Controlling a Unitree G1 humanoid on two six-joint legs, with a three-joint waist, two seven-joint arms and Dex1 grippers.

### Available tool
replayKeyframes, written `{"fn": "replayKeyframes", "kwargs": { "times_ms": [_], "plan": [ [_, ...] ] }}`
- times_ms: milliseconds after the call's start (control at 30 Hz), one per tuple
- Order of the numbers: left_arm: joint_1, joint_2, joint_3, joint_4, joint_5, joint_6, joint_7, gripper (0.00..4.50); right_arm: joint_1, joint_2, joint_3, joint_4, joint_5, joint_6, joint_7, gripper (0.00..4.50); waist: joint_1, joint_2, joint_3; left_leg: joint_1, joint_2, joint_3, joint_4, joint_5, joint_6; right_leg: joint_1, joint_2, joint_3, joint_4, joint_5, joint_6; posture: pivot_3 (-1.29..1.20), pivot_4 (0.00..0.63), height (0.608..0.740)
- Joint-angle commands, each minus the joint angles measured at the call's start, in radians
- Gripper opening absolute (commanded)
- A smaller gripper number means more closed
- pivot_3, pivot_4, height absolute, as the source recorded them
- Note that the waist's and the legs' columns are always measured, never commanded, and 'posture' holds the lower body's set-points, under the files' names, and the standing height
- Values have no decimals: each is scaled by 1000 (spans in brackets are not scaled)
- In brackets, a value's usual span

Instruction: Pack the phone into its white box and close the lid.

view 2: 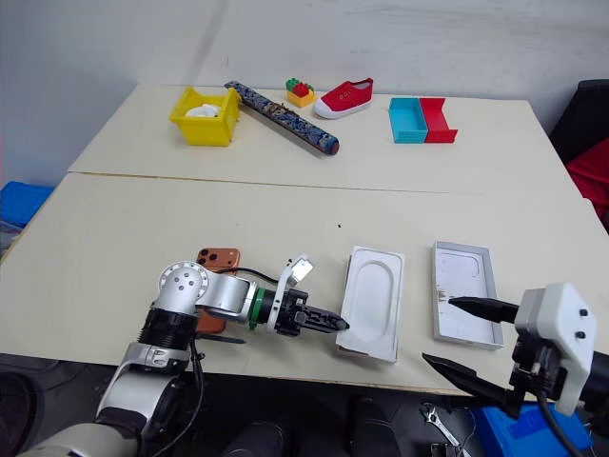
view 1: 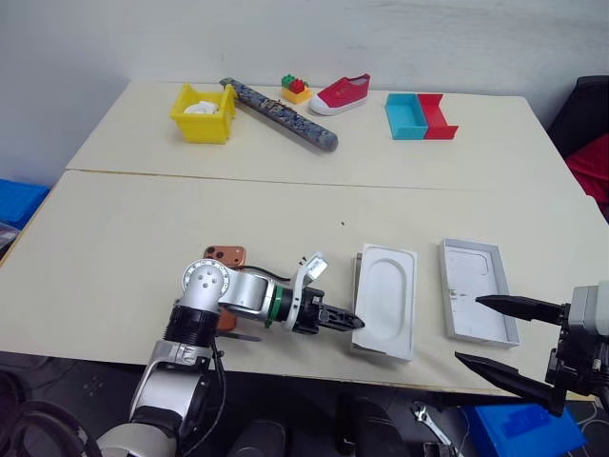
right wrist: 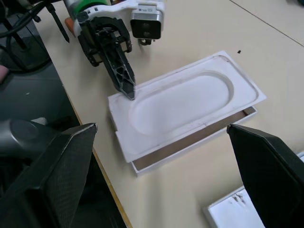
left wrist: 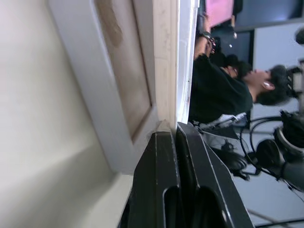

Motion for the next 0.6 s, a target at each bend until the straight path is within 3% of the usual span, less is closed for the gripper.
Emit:
{"fn": "replayKeyframes", "kwargs": {
  "times_ms": [33, 400, 600],
  "plan": [
    [10, -15, 22, 2, -16, 1, 24, 0, -17, 1, 0, -14, 13, 3, -27, 4465, 1, 0, 0, 0, 0, 0, 0, 0, 0, 0, 0, 0, 0, 0, 0, 0, 150, 740],
    [-5, -5, -18, 43, -66, 1, 51, 0, -71, -4, 76, -4, -5, 0, -60, 4465, 2, 0, 0, 0, 0, 0, 0, 0, 0, 0, 0, 0, 0, 0, 0, 0, 150, 740],
    [-10, 12, -42, 37, -92, 1, 35, 1524, -73, 1, 89, -4, -12, -5, -63, 4500, 2, 0, 0, 1, 0, 0, 0, 0, 0, 0, 0, 0, 0, 0, 0, 0, 150, 740]
  ]
}}
